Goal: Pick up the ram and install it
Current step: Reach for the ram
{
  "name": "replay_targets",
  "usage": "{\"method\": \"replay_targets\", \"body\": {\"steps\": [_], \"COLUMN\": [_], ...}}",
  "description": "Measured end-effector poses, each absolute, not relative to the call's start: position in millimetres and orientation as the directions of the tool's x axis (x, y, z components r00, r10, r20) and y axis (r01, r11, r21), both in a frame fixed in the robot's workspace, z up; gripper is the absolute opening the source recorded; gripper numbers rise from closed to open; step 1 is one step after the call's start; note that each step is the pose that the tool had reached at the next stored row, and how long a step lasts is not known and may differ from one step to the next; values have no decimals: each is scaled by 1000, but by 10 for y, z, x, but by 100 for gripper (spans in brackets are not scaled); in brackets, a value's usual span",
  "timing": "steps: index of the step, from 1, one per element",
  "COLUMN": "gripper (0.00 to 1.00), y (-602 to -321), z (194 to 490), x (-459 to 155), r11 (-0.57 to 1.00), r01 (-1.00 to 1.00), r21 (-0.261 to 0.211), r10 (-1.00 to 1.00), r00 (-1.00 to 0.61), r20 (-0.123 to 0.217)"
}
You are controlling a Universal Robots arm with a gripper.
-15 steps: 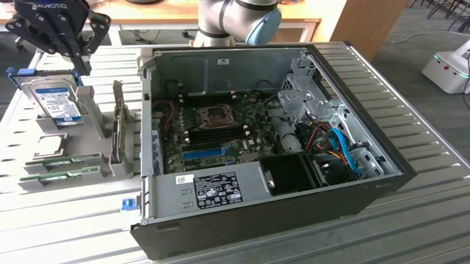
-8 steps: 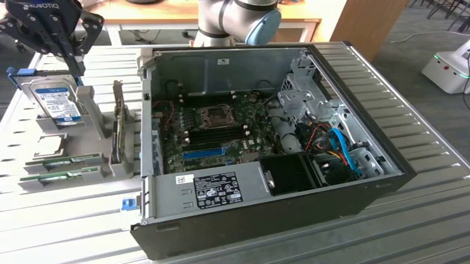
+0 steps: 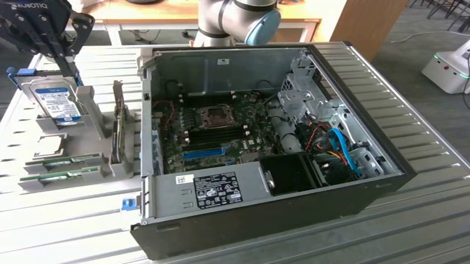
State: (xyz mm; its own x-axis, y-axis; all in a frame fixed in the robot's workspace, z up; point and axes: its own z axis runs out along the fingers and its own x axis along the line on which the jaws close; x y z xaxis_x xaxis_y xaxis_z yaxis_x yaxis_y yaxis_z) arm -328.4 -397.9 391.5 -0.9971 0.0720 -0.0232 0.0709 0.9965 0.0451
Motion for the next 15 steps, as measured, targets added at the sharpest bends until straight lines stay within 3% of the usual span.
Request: {"method": "replay_targets", "body": {"steps": [15], "gripper": [11], "y": [-3979], "z": [3911], "x": [-3519], "r11": [996], "r01": [71], "r21": [45], "r10": [72], "r00": [-997], "r20": [-23]}}
